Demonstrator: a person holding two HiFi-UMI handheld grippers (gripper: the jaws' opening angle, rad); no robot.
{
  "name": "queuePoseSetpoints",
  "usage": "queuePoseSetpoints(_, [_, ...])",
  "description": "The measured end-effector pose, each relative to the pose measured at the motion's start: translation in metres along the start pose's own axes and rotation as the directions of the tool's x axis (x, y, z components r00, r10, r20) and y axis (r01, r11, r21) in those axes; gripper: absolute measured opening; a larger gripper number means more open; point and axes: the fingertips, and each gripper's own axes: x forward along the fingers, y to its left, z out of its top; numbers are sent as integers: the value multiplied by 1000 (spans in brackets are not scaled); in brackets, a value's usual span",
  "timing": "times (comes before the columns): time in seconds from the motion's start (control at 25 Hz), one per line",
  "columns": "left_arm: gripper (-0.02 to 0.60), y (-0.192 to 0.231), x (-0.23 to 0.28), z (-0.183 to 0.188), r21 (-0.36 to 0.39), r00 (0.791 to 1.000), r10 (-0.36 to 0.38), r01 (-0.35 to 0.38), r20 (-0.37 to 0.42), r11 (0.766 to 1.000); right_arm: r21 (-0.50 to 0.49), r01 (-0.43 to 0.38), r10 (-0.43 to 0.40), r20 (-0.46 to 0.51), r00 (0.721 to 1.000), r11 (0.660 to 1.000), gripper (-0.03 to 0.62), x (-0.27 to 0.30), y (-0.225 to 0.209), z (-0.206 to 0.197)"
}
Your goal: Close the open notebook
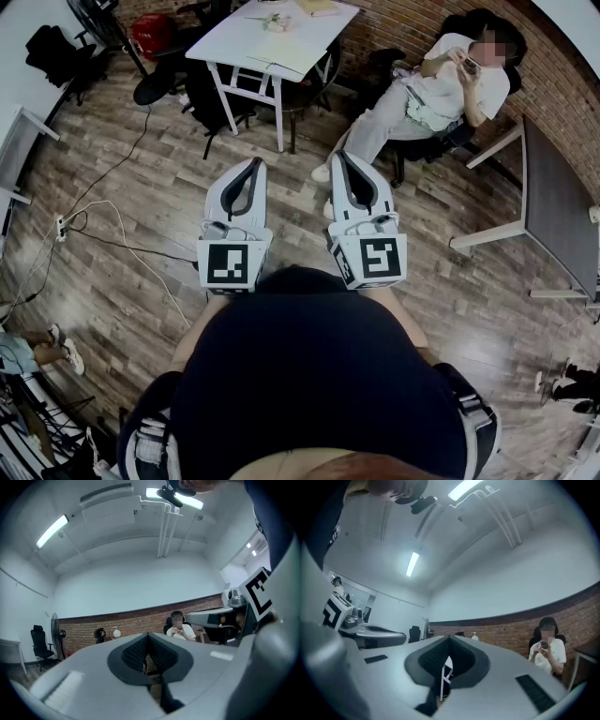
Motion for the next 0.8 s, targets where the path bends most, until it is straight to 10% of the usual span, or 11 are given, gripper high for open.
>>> queuePoseSetpoints(0.8, [6,25,55,-14,-66,999,37,-34,40,997,45,-24,24,-2,1000,999,14,39,-24,-21])
